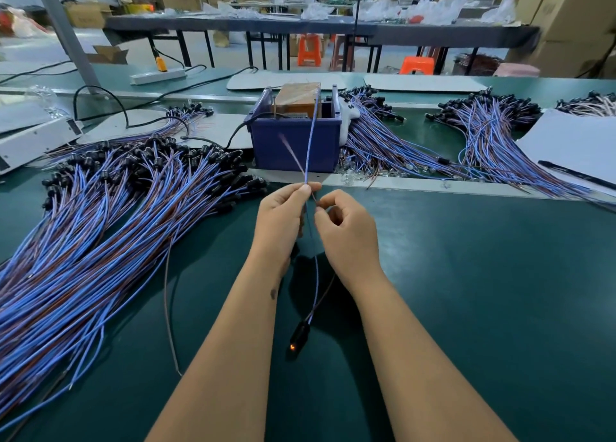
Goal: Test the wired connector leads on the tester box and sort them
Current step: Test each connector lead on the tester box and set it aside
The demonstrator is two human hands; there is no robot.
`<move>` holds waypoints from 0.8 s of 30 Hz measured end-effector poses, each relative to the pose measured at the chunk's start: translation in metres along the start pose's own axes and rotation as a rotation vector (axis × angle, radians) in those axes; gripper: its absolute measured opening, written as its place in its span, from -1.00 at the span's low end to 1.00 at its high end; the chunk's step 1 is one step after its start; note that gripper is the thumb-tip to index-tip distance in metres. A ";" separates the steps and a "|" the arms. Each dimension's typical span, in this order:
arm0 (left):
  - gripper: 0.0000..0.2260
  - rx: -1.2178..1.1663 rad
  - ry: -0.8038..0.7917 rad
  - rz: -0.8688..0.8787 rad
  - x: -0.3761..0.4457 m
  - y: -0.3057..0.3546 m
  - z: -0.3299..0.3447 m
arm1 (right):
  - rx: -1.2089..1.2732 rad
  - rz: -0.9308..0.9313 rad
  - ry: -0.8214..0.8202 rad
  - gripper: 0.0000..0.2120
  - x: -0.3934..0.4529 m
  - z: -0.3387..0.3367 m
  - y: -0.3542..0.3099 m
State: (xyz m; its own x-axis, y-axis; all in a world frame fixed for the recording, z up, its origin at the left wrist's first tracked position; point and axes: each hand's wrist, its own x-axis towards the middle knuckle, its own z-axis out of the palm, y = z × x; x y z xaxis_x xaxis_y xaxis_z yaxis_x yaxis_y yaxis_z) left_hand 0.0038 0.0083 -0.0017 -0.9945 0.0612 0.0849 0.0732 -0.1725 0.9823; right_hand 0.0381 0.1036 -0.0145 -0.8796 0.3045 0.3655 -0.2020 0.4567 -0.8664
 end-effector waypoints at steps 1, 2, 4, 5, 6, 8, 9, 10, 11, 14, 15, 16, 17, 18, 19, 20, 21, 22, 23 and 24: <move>-0.80 -0.013 -0.015 -0.015 0.000 0.001 0.000 | -0.012 -0.002 -0.011 -0.92 0.000 0.000 0.000; -0.81 -0.017 -0.022 -0.028 0.000 0.001 0.000 | -0.017 -0.002 -0.019 -0.92 0.000 0.000 0.000; -0.83 -0.037 -0.010 -0.045 0.000 0.002 -0.001 | -0.019 -0.008 -0.036 -0.90 0.000 -0.001 -0.002; -0.83 -0.065 0.010 -0.049 0.001 0.002 -0.002 | -0.019 -0.012 -0.043 -0.88 -0.001 -0.002 -0.003; -0.83 -0.102 0.032 -0.048 0.002 0.002 -0.003 | -0.020 -0.015 -0.044 -0.85 -0.001 -0.002 -0.004; -0.82 -0.171 0.070 -0.035 0.004 0.003 -0.005 | -0.062 -0.014 -0.029 -0.83 -0.001 -0.004 -0.003; -0.82 -0.202 0.084 -0.031 0.004 0.004 -0.007 | -0.124 -0.007 -0.024 -0.83 0.000 -0.005 -0.002; -0.82 -0.236 0.093 -0.030 0.005 0.005 -0.008 | -0.215 0.007 -0.025 -0.81 0.001 -0.006 -0.001; -0.82 -0.268 0.098 -0.029 0.005 0.005 -0.009 | -0.316 0.021 -0.027 -0.80 0.002 -0.008 0.000; -0.83 -0.313 0.084 -0.034 0.004 0.006 -0.010 | -0.487 0.043 0.067 -0.78 0.004 -0.015 0.002; -0.83 -0.281 0.076 -0.034 0.003 0.006 -0.008 | -0.494 0.038 0.131 -0.78 0.005 -0.018 0.003; -0.82 -0.205 0.067 -0.025 0.003 0.004 -0.007 | -0.490 0.032 0.192 -0.80 0.005 -0.020 0.003; -0.81 -0.101 0.050 -0.006 0.002 0.003 -0.005 | -0.474 0.031 0.243 -0.82 0.006 -0.022 0.003; -0.82 0.003 0.019 0.018 0.001 0.002 -0.004 | -0.441 0.044 0.285 -0.86 0.006 -0.024 0.003; -0.83 0.089 -0.024 0.043 -0.001 0.000 -0.003 | -0.372 0.067 0.322 -0.90 0.007 -0.025 0.003; -0.85 0.149 -0.073 0.064 -0.002 -0.001 -0.002 | -0.251 0.097 0.360 -0.92 0.008 -0.028 0.003; -0.86 0.188 -0.118 0.083 -0.004 -0.001 -0.001 | -0.064 0.130 0.403 -0.90 0.010 -0.031 0.002; -0.88 0.209 -0.157 0.101 -0.006 -0.001 -0.001 | 0.153 0.154 0.445 -0.88 0.011 -0.035 -0.001; -0.90 0.217 -0.190 0.117 -0.007 -0.001 0.001 | 0.332 0.168 0.494 -0.86 0.012 -0.039 -0.003; -0.92 0.218 -0.222 0.131 -0.009 -0.001 0.003 | 0.435 0.168 0.538 -0.84 0.013 -0.042 -0.003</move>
State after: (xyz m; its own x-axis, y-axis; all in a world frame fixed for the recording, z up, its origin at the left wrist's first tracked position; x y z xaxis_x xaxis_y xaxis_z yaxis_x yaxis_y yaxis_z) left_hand 0.0125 0.0108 -0.0032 -0.9368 0.2688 0.2240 0.2377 0.0194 0.9711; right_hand 0.0455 0.1416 0.0072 -0.6018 0.7631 0.2356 -0.3349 0.0266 -0.9419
